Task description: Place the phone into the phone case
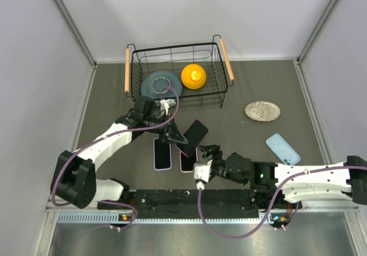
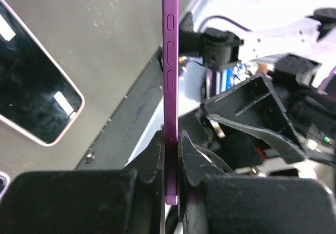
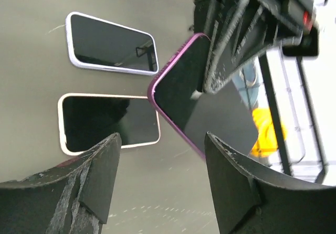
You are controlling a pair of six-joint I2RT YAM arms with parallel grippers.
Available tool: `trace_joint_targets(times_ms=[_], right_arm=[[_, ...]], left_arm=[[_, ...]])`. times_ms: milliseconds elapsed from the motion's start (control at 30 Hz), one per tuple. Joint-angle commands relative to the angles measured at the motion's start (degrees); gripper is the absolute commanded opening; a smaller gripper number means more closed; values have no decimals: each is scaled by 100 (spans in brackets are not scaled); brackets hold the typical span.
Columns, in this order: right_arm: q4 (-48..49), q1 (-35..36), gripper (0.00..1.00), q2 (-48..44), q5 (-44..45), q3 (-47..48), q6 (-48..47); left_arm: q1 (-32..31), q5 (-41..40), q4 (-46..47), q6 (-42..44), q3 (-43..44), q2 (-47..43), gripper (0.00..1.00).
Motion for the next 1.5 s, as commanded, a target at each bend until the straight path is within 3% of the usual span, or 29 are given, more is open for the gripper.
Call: trace_joint_targets(times_ms=[0,100,200,267,333,400,500,633,800,933,1033,1467], right_arm=[[-682,76,65,-42,1232,904,3298],[-1570,76,63,275,2093,1388,4373],[-1852,15,63,346,2938,1495,5498],[-2238,-335,63,144,3160,1512,6333],[-2598,-826,63,-31,2873,1495,6864],[-3275,-1907,62,-164,2164,1495,7339],[-4636,-3269,60,107,2028,1828,8104],[-5386,-4036,61,293,2211,2206,8807],[-5712,-4897,59,293,2126,2032,10529],[-5746,-6126,54,757,1624,1811,10926],[-5983,-6523,48,1275,1605,1969,11128],[-6274,-6858,45,2709,2299,2690,11648]], left_arm=[[34,-1074,-599,572,469,-384,0],[61,-1873,-767,616,460,-534,0],[61,-2515,-924,695,399,-718,0],[52,-2684,-977,809,337,-868,0],[52,-2886,-1039,906,241,-1026,0],[61,-3088,-1074,1003,162,-1219,0],[61,-3185,-1057,1082,-23,-1465,0],[87,-3168,-1101,1152,-172,-1641,0],[105,-3072,-1153,1258,-208,-1738,0],[113,-2966,-1075,1258,-295,-1817,0],[122,-2922,-961,1232,-436,-1914,0],[131,-2465,-696,1372,-621,-2107,0]])
